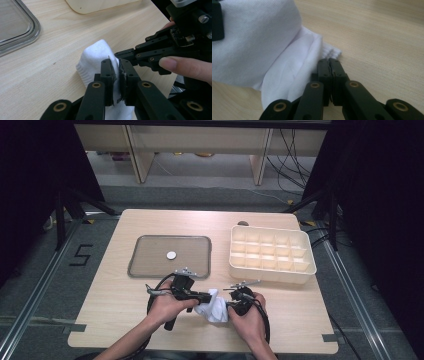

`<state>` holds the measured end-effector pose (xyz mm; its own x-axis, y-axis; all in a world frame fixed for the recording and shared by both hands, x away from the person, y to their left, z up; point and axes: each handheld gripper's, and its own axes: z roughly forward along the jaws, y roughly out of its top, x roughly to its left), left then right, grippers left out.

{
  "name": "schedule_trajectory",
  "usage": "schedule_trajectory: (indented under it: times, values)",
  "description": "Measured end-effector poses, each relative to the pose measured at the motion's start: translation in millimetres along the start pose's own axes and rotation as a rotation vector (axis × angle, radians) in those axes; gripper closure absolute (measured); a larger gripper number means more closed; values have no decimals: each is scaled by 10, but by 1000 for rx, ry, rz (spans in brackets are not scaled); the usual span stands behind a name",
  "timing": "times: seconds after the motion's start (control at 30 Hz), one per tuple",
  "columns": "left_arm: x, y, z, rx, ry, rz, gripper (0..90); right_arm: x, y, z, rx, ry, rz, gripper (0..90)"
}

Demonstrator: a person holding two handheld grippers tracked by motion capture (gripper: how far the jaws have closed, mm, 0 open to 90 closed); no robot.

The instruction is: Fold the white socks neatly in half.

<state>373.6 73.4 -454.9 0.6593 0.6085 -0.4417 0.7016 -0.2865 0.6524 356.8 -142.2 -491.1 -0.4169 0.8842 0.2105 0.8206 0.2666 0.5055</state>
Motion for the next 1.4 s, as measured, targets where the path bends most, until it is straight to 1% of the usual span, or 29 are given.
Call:
schedule_trajectory:
  times: [0.07, 0.1, 0.13, 0.17, 0.2, 0.23, 0.3, 0.33, 0.47, 0.6, 0.63, 0.67, 0.7, 0.8, 0.87, 0.9, 0.97, 1.0, 1.03, 1.07, 1.1, 1.13, 1.17, 1.2, 1.23, 1.27, 1.3, 1.37, 1.4]
  values:
    - [2, 1, -5, -1, 3, 3, 818, 1, 1, 3, 1, 0, 1, 888]
    - [6, 3, -9, 0, 5, 5, 818, 6, 3, 8, 6, -16, 14, 888]
    - [11, 6, -13, 1, -2, 0, 819, 0, 5, 15, -2, -6, 2, 888]
    - [7, 6, -12, -6, 8, -2, 818, -6, 5, 16, 2, 5, -12, 888]
    - [5, 9, -18, -2, 20, -1, 818, 9, 10, 17, 1, 0, 3, 888]
    - [7, 10, -18, -2, 18, -1, 818, 14, 9, 17, -1, 2, -5, 888]
    - [12, 10, -13, -3, 8, -2, 819, 37, 11, 31, -1, -10, 7, 888]
    - [10, 9, -11, -5, 9, -2, 818, 39, 17, 28, -1, 7, -1, 888]
    - [8, 6, -3, -4, 9, 2, 818, 34, 21, 23, 0, 10, -17, 888]
    - [9, 12, 3, -8, 9, -2, 818, 34, 23, 37, 4, 4, 8, 888]
    - [11, 15, 3, -8, 9, -2, 819, 27, 22, 33, 8, 6, -5, 888]
    - [17, 17, 5, -11, 9, -3, 819, 33, 23, 33, 10, 6, 2, 888]
    - [26, 22, 1, -6, 6, -6, 819, 43, 29, 32, 8, 24, 16, 888]
    - [33, 27, 1, -8, 11, -9, 818, 41, 28, 48, 6, 19, -3, 888]
    - [33, 30, 0, -9, 14, -7, 819, 66, 42, 57, -3, 33, 26, 888]
    - [30, 31, 2, -10, 14, -7, 818, 63, 39, 67, 6, 4, 13, 887]
    - [24, 30, 7, -10, 14, 0, 818, 72, 39, 73, 11, 11, 15, 886]
    - [20, 27, 11, -5, 15, 2, 818, 78, 39, 68, 12, 37, 10, 886]
    - [14, 23, 20, -7, 13, 0, 818, 85, 38, 77, 3, 36, 3, 886]
    - [12, 20, 26, -4, 10, 2, 818, 79, 33, 78, 14, 28, -15, 885]
    - [9, 17, 32, -5, 10, 0, 818, 90, 36, 85, 11, 27, -3, 885]
    - [8, 16, 38, -5, 4, -5, 818, 89, 35, 87, 13, 28, -8, 885]
    - [4, 13, 41, -6, 11, -2, 818, 95, 35, 89, 13, 30, -5, 885]
    - [4, 12, 45, -6, 11, -2, 818, 106, 40, 85, 10, 50, 6, 885]
    - [8, 14, 46, -3, 8, -1, 818, 122, 41, 90, 6, 48, 20, 885]
    - [11, 14, 49, -2, 8, 0, 818, 102, 32, 97, 14, 19, -14, 884]
    - [12, 13, 50, -2, 8, 0, 819, 119, 36, 95, 9, 32, 7, 884]
    - [13, 10, 55, 0, 10, 1, 819, 119, 36, 94, 10, 33, 7, 884]
    - [11, 8, 60, 1, 10, -1, 819, 127, 40, 87, 13, 37, 22, 883]
